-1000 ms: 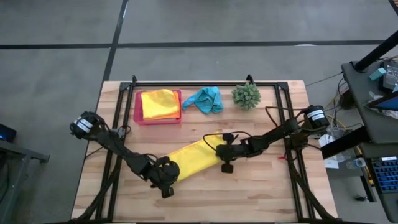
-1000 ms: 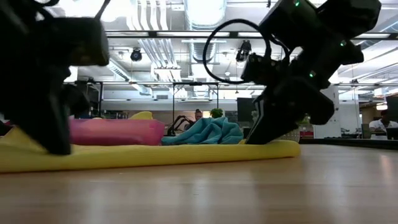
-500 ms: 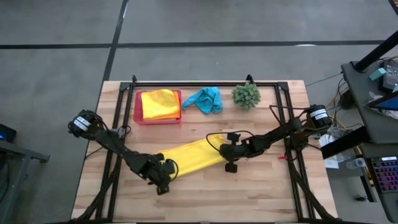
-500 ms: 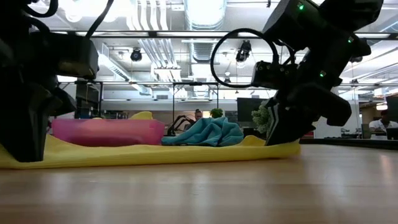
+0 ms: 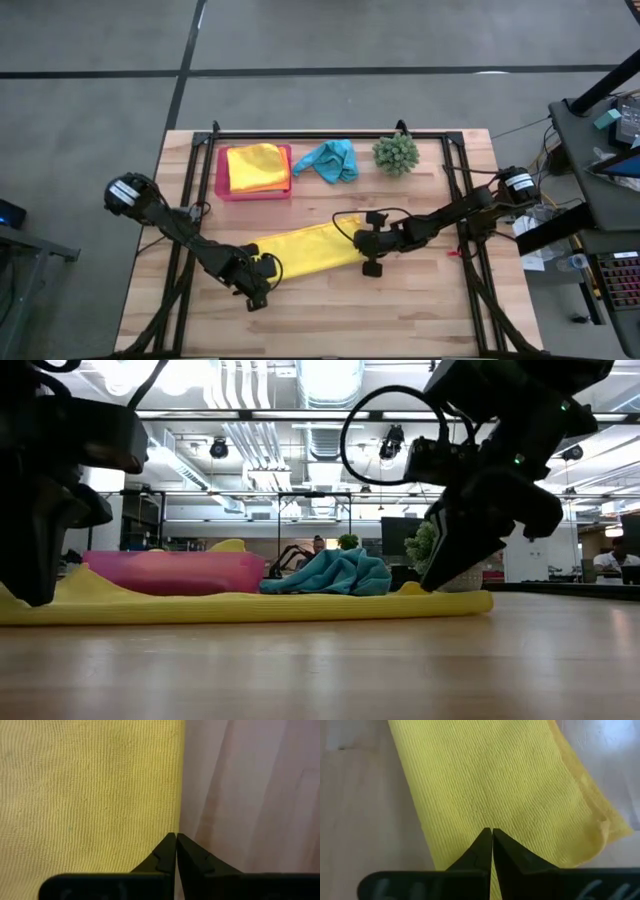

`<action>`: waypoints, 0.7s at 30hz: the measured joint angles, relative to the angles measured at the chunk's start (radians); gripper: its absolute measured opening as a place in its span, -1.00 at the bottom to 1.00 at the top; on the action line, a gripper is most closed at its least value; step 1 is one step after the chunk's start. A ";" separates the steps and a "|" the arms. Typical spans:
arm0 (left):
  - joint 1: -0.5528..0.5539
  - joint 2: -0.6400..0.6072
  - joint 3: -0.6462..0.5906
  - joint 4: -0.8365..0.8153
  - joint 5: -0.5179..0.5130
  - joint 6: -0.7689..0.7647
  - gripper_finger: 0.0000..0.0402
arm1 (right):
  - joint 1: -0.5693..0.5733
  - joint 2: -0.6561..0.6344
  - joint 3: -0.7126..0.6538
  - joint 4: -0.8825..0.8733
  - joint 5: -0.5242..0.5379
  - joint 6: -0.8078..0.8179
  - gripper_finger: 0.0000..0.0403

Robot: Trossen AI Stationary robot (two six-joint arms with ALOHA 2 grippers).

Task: Fold microfiber towels
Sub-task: Fold the yellow towel

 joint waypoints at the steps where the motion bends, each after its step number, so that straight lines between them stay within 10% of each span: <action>1: 0.000 -0.002 0.001 0.000 -0.001 -0.001 -1.00 | 0.000 -0.001 0.000 0.000 0.000 0.000 -0.96; 21: 0.008 -0.016 0.078 0.040 -0.267 -0.004 -1.00 | -0.005 -0.202 0.009 -0.197 -0.005 0.464 -0.96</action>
